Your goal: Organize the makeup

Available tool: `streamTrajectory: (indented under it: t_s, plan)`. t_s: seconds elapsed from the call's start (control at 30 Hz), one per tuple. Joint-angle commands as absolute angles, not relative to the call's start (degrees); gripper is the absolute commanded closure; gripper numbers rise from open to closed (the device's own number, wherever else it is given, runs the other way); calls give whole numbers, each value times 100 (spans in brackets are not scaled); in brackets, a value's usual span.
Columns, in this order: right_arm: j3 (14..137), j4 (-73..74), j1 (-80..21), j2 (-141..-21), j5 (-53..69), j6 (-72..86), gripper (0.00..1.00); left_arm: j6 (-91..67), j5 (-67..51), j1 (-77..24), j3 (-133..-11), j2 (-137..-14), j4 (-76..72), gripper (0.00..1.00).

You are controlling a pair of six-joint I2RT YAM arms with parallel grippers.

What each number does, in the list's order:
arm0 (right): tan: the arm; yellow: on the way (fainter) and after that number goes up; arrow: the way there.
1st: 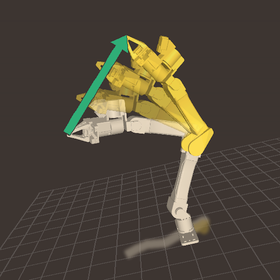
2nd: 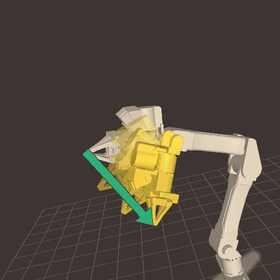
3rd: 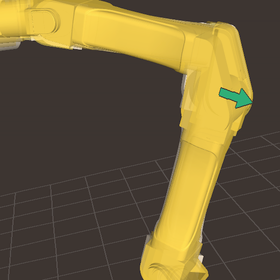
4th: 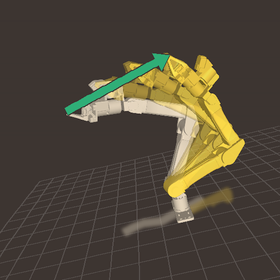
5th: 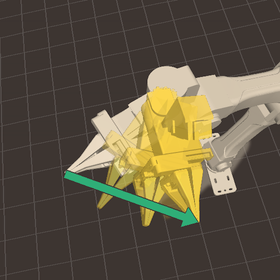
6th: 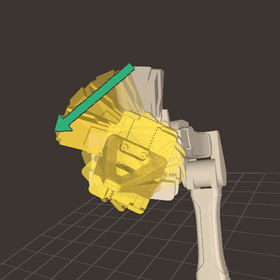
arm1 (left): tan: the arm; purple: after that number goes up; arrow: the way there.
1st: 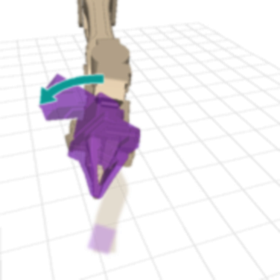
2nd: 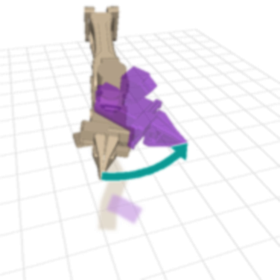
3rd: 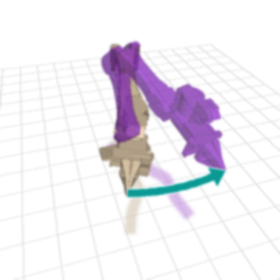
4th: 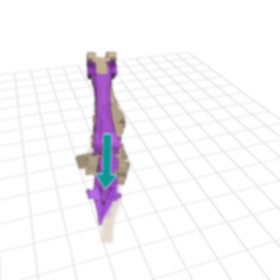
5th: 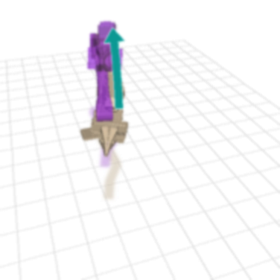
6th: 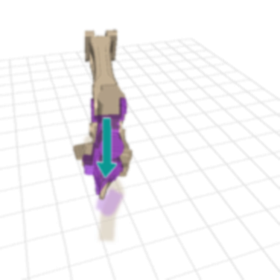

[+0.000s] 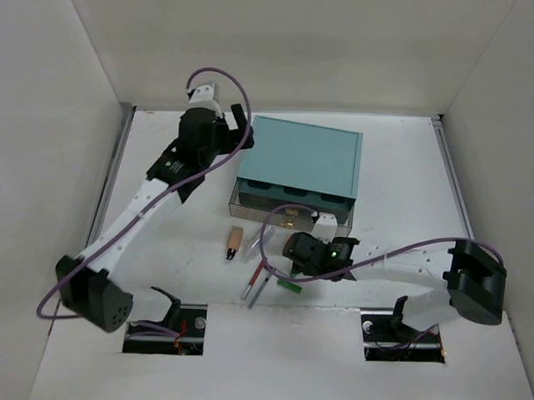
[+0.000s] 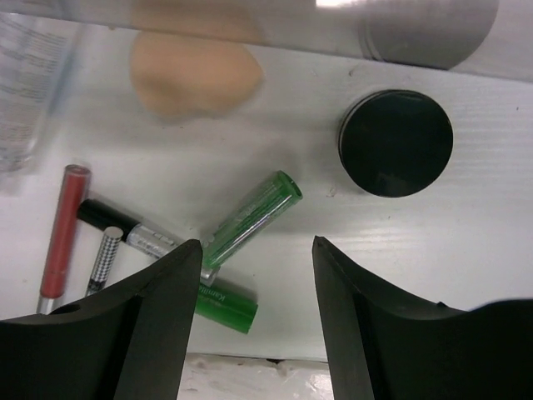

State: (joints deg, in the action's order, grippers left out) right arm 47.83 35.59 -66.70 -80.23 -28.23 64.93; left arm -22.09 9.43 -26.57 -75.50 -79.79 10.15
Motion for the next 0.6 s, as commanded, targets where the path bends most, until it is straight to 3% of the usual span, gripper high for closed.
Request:
streamTrajectory:
  t_s: [0.0,0.17,0.3,0.57]
  plan:
    - [4729,3507,-6622,-8200,-2865,7188,38,-2083,1168,-2606,-7164,-7033,967,0]
    - [4685,3419,-6570,-8507,-2953,7725,40,-2118,1555,-2623,-6523,-6215,1151,0]
    - [4737,3357,-6578,-8771,-2874,7874,47,-2153,1871,-2676,-6197,-5828,1388,0]
    - [4719,3752,-6807,-8614,-2821,8367,45,-2259,2153,-2615,-6135,-5572,1468,0]
